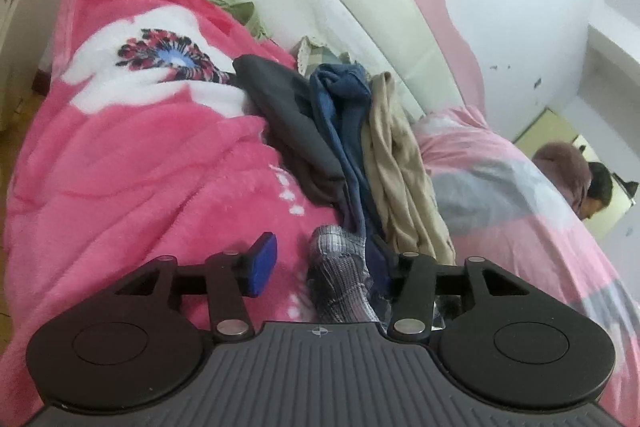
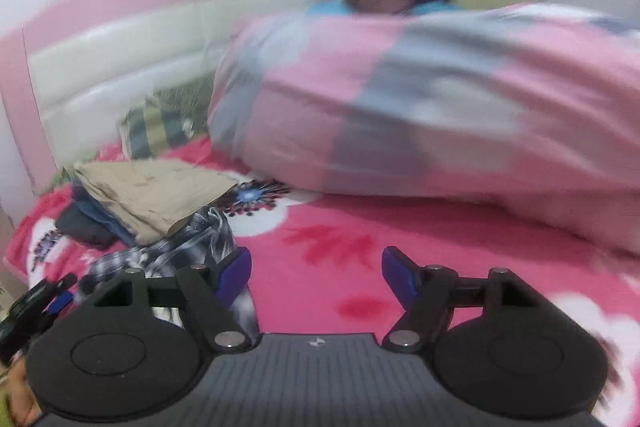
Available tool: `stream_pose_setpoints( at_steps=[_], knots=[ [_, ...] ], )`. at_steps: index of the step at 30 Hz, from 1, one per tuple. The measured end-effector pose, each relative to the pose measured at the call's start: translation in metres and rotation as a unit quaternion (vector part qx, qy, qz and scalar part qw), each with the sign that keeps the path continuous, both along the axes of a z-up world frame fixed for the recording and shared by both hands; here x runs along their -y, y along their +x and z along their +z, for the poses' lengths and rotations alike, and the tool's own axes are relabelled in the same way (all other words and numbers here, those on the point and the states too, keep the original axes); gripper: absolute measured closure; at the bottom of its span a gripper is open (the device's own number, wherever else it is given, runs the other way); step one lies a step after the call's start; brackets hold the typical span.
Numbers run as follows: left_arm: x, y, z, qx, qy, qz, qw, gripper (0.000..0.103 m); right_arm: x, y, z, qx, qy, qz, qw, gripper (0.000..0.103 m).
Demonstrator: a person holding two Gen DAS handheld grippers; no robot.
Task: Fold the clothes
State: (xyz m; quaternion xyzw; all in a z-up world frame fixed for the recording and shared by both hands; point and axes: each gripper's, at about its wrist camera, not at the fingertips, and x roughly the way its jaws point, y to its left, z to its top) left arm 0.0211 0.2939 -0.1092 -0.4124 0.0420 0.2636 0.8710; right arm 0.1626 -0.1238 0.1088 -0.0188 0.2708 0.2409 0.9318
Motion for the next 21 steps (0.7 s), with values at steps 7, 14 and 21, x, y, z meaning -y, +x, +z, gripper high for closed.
stream_pose_setpoints(
  at_steps=[7,14,21],
  knots=[
    [0.06,0.033,0.046,-0.002,0.06,-0.186,0.9807,0.055,0.058,-0.114,-0.027,0.023,-0.045,-0.058,0.997,0.03],
    [0.088,0.104,0.035,-0.064,0.094,-0.244,0.9632,0.055,0.001,-0.1,-0.068,0.023,-0.071,0.007,0.997,0.044],
    [0.064,0.104,0.001,-0.081,0.042,-0.224,0.9703,0.06,-0.067,-0.062,-0.103,0.018,-0.078,0.084,0.993,0.049]
  ],
)
